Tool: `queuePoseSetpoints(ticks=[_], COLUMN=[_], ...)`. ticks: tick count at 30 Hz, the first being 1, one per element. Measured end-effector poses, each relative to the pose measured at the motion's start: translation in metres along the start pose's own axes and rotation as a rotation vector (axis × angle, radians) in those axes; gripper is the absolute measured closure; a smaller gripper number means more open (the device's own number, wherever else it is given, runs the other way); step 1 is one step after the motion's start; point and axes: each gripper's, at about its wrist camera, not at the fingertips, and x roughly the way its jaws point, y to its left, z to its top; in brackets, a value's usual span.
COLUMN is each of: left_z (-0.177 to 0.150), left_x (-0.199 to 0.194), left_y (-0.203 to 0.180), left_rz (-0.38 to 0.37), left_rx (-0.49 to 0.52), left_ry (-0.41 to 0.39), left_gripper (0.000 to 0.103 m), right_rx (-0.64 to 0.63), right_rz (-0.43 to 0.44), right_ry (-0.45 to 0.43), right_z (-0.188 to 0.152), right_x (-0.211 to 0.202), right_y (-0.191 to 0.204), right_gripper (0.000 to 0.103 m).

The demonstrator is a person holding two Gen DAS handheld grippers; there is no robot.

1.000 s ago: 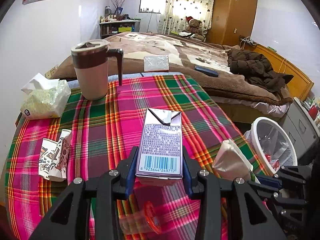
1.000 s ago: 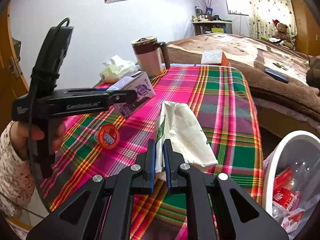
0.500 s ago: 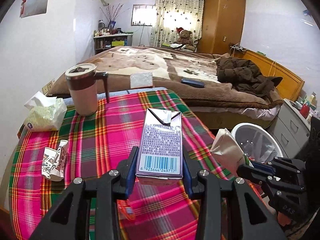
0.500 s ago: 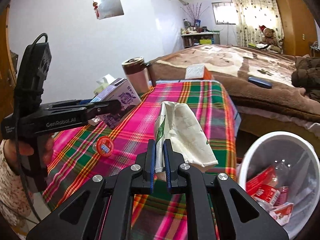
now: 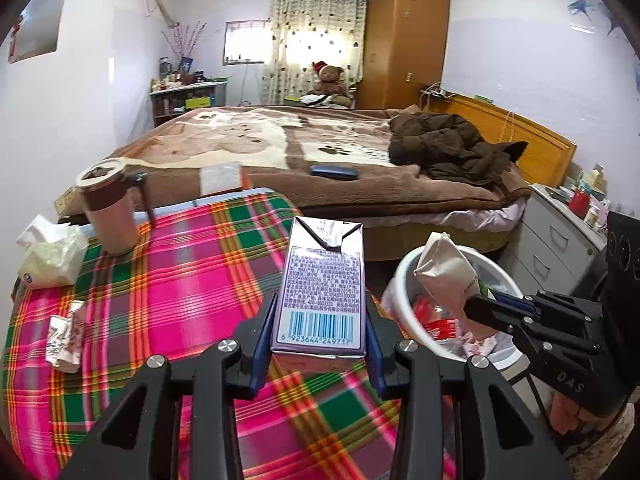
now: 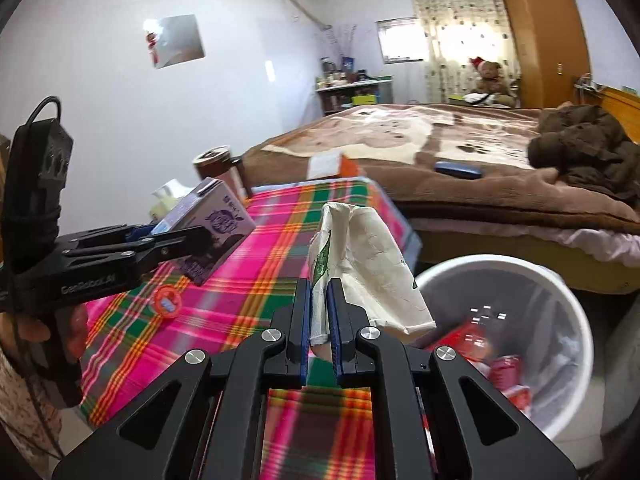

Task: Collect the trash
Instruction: 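Carry the milk carton with the left tool while the right tool carries the cloth bag to the bin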

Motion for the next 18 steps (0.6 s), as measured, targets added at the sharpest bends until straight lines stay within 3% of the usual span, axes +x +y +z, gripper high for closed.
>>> queuePoseSetpoints(ticks=[10,18], left_z=[0.006,0.001], left_x=[0.026,0.055], left_y=[-0.056,-0.094], left_rz=[-0.087,-0.136], left_rx=[0.037,0.064], left_ry=[0.017,0.054], left_gripper=[0.062,0.062], right_rx=[0.076,0.133], right_rz=[-0.111,-0.189], right_ry=[-0.029,0.008], right_z=[-0.003,-0.010], right_x=[-0.017,-0.013], right_y=[-0.041,-0.074], right_gripper=[0.094,0.094])
